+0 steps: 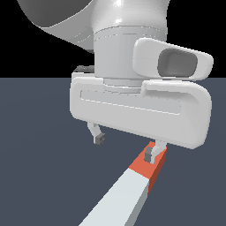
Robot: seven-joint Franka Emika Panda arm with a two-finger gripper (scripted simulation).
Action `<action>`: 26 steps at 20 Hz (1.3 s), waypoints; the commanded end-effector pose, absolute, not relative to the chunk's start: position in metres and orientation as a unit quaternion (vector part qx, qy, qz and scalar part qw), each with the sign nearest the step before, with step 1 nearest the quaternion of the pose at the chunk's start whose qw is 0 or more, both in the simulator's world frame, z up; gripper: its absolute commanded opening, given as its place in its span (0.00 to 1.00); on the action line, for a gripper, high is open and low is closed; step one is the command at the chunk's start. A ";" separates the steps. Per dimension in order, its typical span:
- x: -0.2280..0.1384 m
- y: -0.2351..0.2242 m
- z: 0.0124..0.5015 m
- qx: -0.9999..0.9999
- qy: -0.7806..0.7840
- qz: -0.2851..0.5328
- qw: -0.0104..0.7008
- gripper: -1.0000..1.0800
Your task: Insert the peg into the horizontal hole in a box.
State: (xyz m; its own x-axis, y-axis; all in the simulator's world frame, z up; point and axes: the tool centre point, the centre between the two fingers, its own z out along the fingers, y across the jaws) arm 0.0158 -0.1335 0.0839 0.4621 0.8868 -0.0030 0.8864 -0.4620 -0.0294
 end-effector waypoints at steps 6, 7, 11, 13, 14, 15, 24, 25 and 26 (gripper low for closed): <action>0.014 -0.183 0.071 -0.896 -0.444 0.001 0.001 0.96; 0.013 -0.186 0.071 -0.898 -0.440 0.000 0.000 0.96; 0.012 -0.188 0.070 -0.900 -0.437 0.000 0.000 0.96; 0.012 -0.188 0.070 -0.899 -0.437 0.001 0.000 0.96; 0.012 -0.188 0.068 -0.899 -0.437 0.001 0.000 0.96; 0.012 -0.188 0.066 -0.899 -0.437 0.001 0.000 0.96; 0.011 -0.187 0.026 -0.900 -0.436 0.000 0.000 0.96; 0.011 -0.187 0.023 -0.900 -0.436 0.000 0.000 0.96; 0.011 -0.187 0.021 -0.900 -0.436 0.000 0.000 0.96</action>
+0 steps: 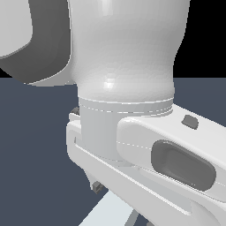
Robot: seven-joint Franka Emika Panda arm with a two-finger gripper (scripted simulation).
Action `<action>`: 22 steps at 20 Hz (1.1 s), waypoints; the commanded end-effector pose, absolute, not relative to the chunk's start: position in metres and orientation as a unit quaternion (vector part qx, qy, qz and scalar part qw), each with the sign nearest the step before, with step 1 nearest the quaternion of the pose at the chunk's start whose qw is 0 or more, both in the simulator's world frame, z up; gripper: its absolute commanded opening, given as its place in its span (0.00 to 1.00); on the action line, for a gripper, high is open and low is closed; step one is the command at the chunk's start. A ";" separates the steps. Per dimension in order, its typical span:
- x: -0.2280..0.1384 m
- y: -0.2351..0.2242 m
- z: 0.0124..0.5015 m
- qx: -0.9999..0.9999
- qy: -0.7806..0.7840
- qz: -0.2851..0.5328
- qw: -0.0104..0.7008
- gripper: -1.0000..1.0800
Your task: Insert the peg into the horizontal hole in a box.
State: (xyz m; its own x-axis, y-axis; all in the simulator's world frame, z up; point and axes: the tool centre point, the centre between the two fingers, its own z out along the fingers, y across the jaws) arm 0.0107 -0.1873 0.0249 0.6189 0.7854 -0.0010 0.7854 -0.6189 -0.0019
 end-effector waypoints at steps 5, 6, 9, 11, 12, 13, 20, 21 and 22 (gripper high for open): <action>0.012 -0.188 0.020 -0.900 -0.436 0.000 0.000 0.00; 0.012 -0.188 0.020 -0.900 -0.436 0.000 0.000 0.00; 0.012 -0.188 0.020 -0.900 -0.436 0.000 0.000 0.00; 0.012 -0.188 0.020 -0.900 -0.436 0.000 0.000 0.00; 0.012 -0.188 0.020 -0.900 -0.436 0.000 0.000 0.00; 0.012 -0.188 0.020 -0.900 -0.436 0.000 0.000 0.00; 0.016 -0.168 0.028 -0.891 -0.453 0.000 0.000 0.00; 0.017 -0.161 0.031 -0.888 -0.459 0.000 0.000 0.00; 0.018 -0.153 0.034 -0.885 -0.466 0.000 0.000 0.00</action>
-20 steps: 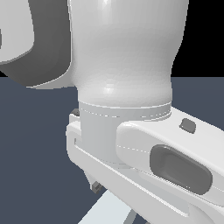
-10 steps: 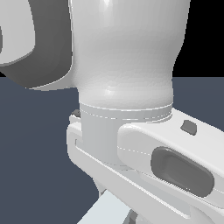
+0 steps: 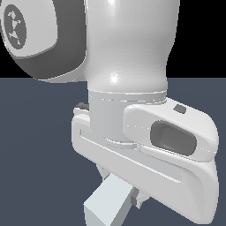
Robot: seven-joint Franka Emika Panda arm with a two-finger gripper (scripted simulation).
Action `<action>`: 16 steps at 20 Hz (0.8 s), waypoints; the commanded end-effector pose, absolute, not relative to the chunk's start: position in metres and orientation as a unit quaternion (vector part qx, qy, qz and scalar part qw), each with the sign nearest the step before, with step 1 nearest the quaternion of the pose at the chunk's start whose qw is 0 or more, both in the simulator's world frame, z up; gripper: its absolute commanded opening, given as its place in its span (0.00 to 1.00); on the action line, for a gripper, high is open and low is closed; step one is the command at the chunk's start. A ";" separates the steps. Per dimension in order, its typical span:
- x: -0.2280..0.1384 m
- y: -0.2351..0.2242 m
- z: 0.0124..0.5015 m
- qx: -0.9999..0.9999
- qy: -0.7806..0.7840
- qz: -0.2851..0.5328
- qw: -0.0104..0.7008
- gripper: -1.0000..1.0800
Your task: Insert the peg into the horizontal hole in a box.
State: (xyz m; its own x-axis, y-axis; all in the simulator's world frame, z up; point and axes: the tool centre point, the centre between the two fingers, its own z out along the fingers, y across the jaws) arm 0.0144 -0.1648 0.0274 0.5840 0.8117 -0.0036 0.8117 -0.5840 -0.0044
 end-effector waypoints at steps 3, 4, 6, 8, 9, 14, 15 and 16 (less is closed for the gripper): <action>0.022 -0.121 0.047 -0.871 -0.492 0.000 -0.001 0.00; 0.023 -0.108 0.052 -0.864 -0.503 0.000 -0.001 0.00; 0.024 -0.078 0.064 -0.850 -0.527 0.001 -0.001 0.00; 0.023 -0.044 0.078 -0.833 -0.553 0.001 -0.001 0.00; 0.022 -0.028 0.085 -0.825 -0.566 0.001 -0.001 0.00; 0.012 0.038 0.111 -0.788 -0.615 0.001 -0.001 0.00; 0.010 0.048 0.115 -0.783 -0.622 0.001 -0.001 0.00; 0.008 0.057 0.119 -0.778 -0.629 0.001 -0.001 0.00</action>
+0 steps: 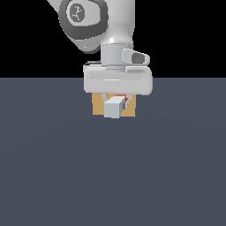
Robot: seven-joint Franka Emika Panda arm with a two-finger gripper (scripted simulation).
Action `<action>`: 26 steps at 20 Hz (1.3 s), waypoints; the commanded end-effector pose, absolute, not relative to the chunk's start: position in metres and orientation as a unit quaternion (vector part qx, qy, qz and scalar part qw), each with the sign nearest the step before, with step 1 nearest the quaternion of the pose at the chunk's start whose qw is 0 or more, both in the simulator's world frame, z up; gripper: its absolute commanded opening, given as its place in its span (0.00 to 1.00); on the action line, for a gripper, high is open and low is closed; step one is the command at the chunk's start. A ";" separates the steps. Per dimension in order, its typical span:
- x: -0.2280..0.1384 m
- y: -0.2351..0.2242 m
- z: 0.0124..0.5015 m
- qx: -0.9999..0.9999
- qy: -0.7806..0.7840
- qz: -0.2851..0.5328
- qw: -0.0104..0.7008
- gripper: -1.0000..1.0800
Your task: Insert the peg into the horizontal hole in a box.
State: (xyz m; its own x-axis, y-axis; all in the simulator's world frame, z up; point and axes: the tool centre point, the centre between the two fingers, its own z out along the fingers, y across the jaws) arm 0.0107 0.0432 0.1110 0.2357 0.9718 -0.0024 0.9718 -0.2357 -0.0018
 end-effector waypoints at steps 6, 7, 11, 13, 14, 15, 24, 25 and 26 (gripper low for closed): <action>0.001 0.083 0.130 0.762 0.648 0.000 0.001 0.00; 0.001 0.084 0.130 0.762 0.648 0.000 0.001 0.00; 0.002 0.081 0.129 0.764 0.646 0.000 0.000 0.00; 0.002 0.081 0.129 0.764 0.646 0.000 0.000 0.00; 0.001 0.081 0.127 0.764 0.646 -0.002 -0.001 0.00; 0.002 0.081 0.129 0.763 0.646 0.000 0.000 0.00; 0.003 0.087 0.129 0.763 0.646 -0.001 0.000 0.00; 0.003 0.091 0.129 0.763 0.646 -0.001 0.000 0.00; 0.004 0.095 0.129 0.763 0.646 0.000 0.000 0.00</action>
